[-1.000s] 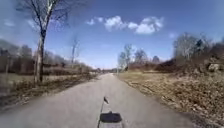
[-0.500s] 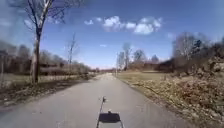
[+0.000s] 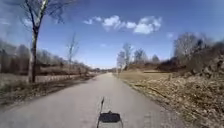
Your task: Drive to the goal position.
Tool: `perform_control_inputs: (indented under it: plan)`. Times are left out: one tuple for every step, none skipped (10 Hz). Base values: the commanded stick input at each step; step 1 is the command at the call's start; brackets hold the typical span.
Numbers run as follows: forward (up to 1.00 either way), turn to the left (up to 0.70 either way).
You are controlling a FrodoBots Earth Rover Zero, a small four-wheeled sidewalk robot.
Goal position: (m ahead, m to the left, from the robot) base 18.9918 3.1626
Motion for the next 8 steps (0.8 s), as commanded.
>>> perform_control_inputs:
  plan:
    - [1.0,0.15]
    - [1.0,0.17]
    - [1.0,0.0]
    - [1.0,0.0]
    - [1.0,0.03]
    - [1.0,0.26]
    - [1.0,0.0]
    - [1.0,0.0]
